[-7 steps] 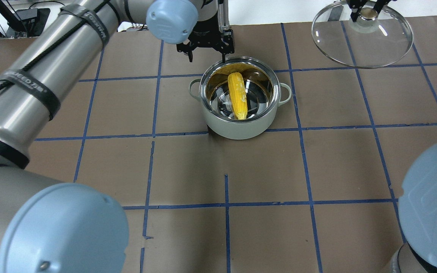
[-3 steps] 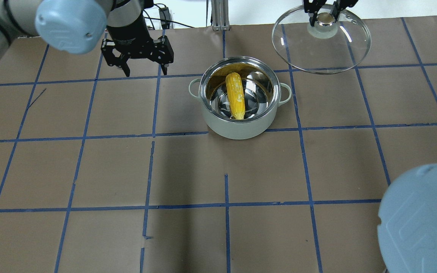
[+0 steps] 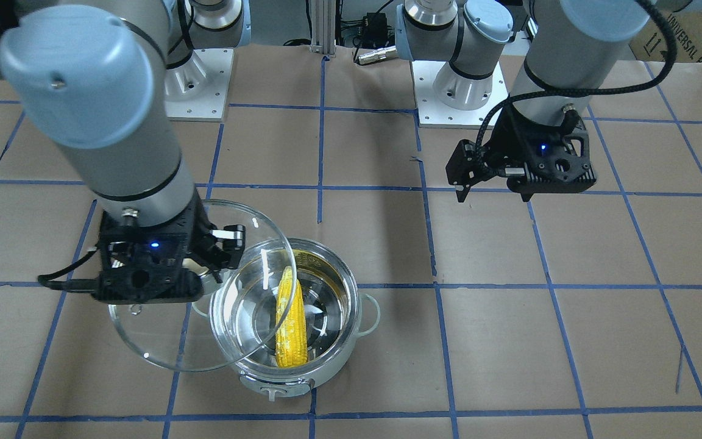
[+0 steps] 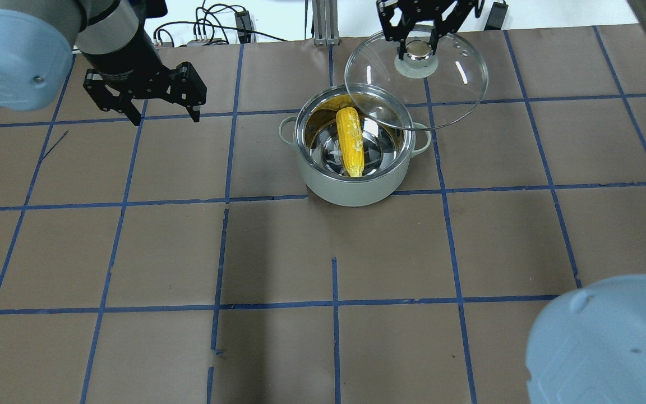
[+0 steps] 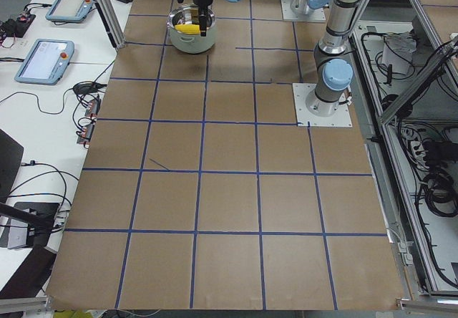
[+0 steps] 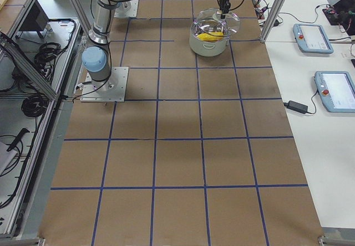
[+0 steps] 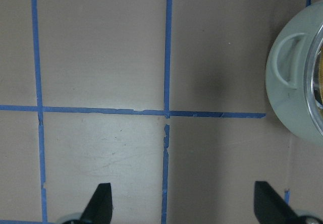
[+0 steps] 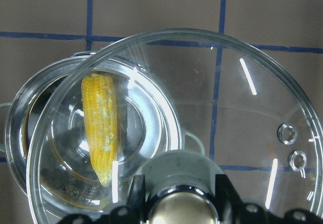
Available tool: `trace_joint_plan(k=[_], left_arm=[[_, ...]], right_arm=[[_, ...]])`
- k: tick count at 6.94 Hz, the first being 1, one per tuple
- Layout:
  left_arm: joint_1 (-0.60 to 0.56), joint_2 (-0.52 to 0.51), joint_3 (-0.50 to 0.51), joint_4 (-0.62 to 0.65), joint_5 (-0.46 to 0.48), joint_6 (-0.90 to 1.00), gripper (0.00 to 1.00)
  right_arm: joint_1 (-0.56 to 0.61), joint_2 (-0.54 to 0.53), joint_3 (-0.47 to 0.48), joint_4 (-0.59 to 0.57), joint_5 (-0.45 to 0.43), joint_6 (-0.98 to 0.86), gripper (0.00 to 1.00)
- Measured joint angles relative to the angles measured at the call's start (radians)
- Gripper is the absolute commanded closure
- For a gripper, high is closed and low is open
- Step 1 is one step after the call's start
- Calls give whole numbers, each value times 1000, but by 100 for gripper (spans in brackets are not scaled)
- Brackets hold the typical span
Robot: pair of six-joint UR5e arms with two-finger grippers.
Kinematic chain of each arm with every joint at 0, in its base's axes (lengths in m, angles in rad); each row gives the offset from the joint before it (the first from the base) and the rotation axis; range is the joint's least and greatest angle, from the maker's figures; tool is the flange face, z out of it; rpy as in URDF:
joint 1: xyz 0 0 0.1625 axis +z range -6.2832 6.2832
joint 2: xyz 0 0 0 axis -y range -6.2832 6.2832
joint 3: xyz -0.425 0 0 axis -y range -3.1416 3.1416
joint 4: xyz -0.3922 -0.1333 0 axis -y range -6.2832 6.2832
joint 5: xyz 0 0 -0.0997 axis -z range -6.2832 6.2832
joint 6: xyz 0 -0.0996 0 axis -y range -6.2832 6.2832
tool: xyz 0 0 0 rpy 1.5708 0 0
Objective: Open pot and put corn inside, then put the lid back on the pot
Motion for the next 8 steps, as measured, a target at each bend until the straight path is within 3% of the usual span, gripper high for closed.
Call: trace_joint_plan(k=[4,8], left_arm=[[6,24,19,-53,35,26,0],[40,51,2,-55,24,30,0]], right_arm=[[99,-13,231,-295,-6,103,93],[118,-2,268,-361,-3,151,93]])
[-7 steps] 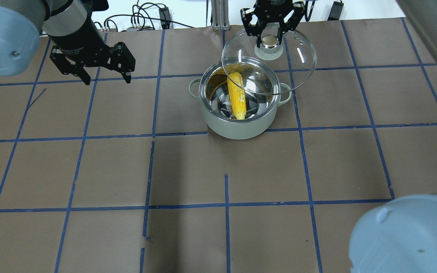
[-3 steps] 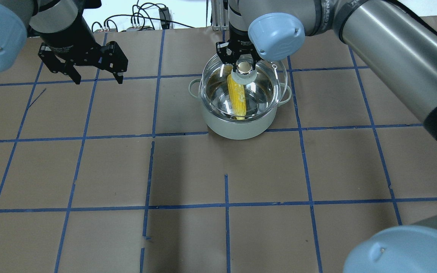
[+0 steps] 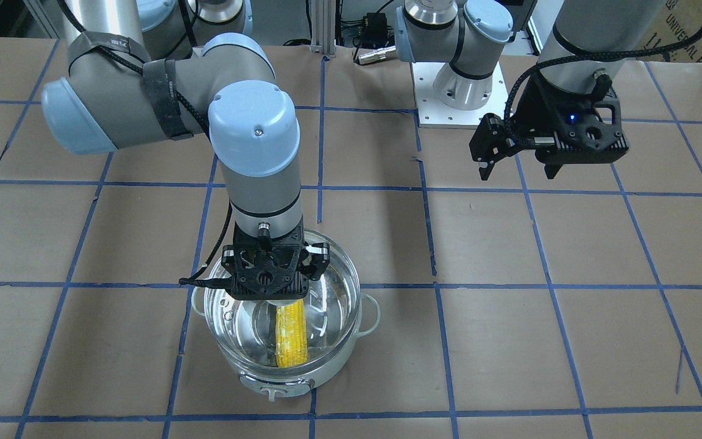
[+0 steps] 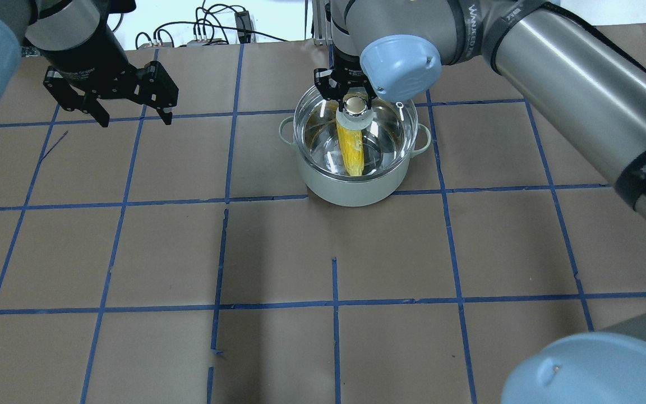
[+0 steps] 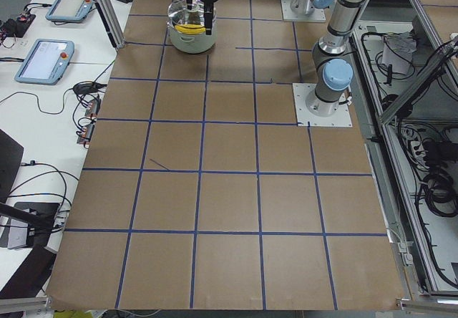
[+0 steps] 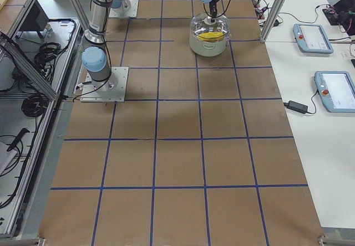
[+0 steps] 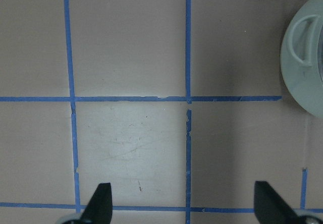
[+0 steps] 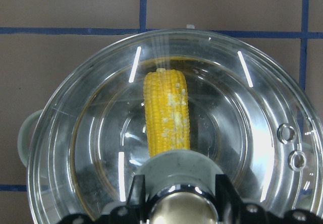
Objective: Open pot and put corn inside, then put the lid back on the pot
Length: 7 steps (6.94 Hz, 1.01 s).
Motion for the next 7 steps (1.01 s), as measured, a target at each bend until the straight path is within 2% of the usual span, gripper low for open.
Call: trace_joint_plan(k=[3,7], left_arm=[[7,-1,4,4,4,4,0],[8,-7,11,4,5,4,0]], right_arm=[[13,11,31,-61,-1,15,93],[14,22,38,-67,-1,14,93]])
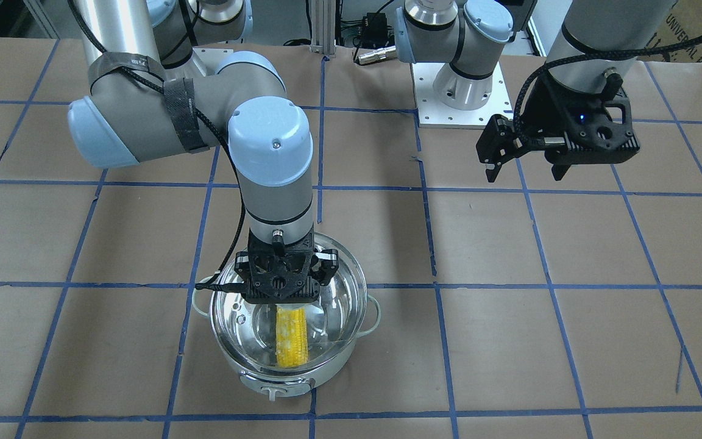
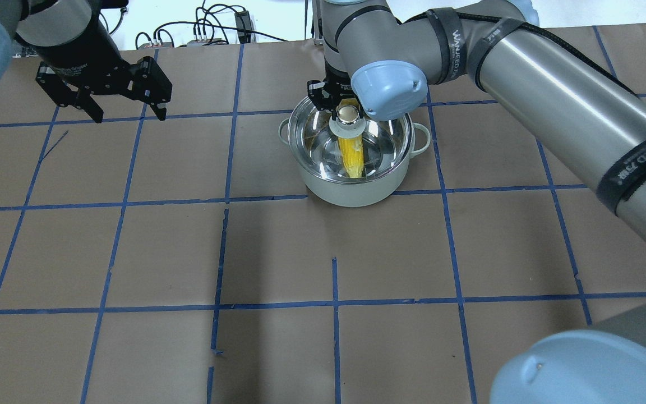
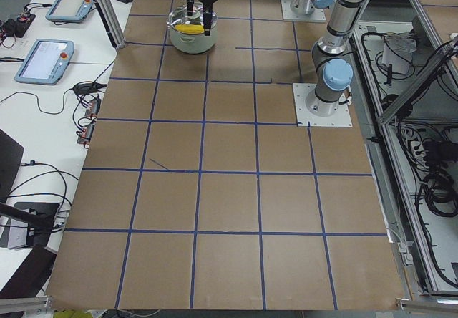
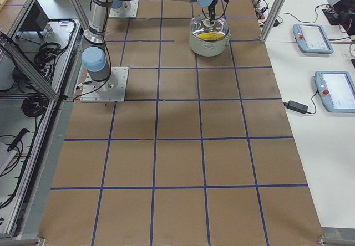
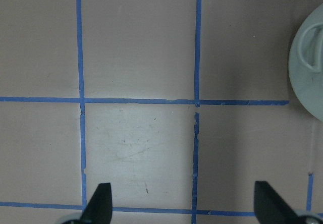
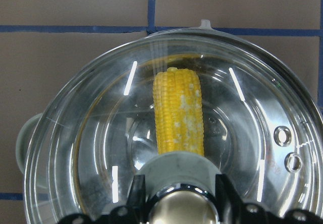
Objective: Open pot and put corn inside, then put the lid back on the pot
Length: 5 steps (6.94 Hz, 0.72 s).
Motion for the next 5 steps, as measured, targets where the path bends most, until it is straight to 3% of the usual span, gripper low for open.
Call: trace_joint_plan(k=[5], left_arm=[[0,6,-13,0,-3,0,0]], right_arm=[[-14,-4,-6,3,-3,-23,93]])
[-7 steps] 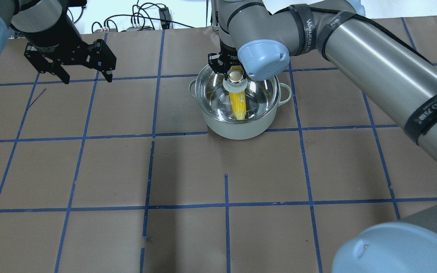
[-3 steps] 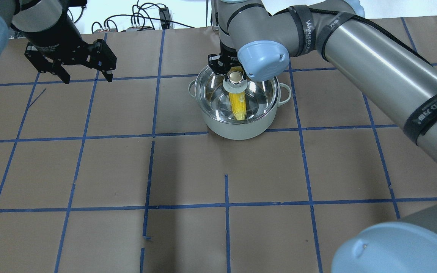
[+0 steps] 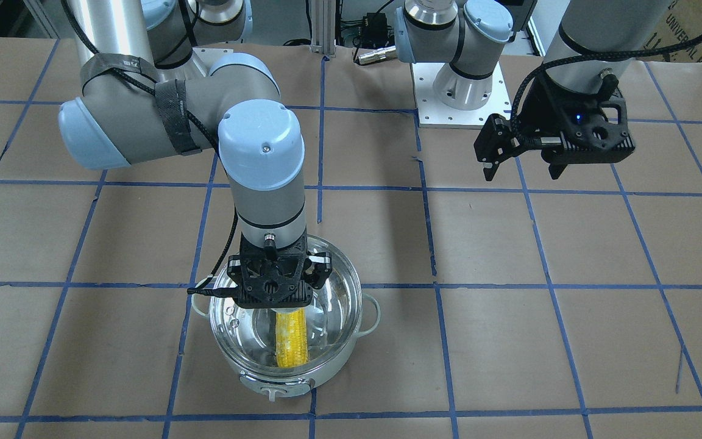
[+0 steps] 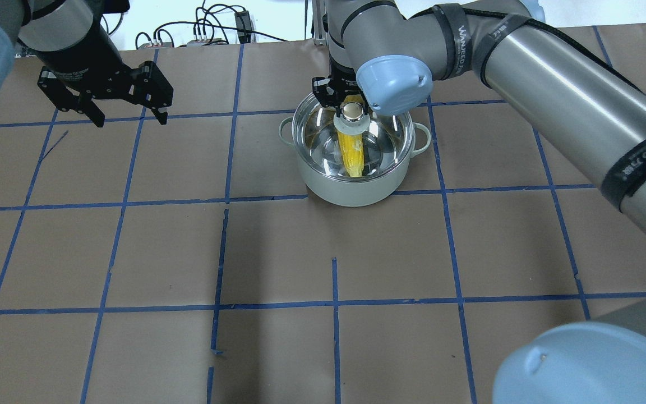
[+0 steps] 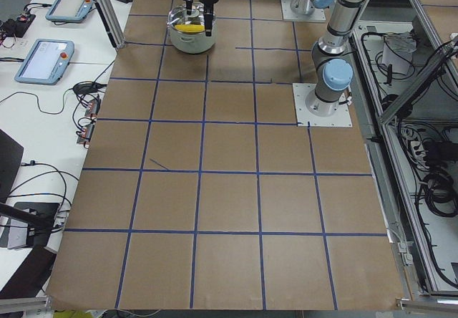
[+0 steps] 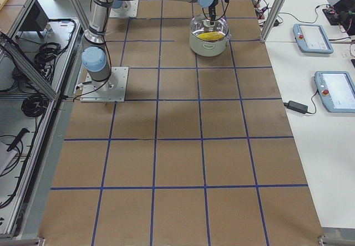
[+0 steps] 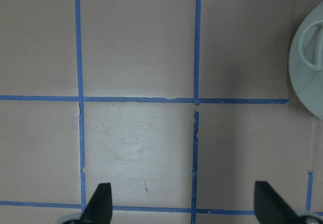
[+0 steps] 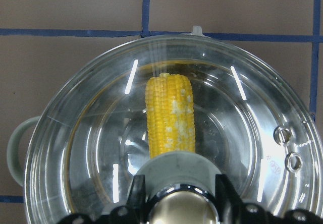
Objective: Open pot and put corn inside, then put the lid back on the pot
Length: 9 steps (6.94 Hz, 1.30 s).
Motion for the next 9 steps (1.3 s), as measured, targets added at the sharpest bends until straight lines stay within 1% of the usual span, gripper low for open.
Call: trace_joint_plan(k=[2,3,4,5,9], left_arm=[[0,0,-1,0,-1,-1,0],[0,0,-1,0,-1,0,0],[0,-1,-1,0,-1,-1,0],[0,-1,-1,0,-1,-1,0],[0,0,-1,0,-1,-1,0]], right_arm=[[-1,1,-1,-1,-1,-3,92],[-2,2,-1,-1,-2,-3,67],[-2,3,-1,0,-1,-3,11],[-3,3,-2,1,0,-2,4],[-19,-7,-11,7,4,-7,1]])
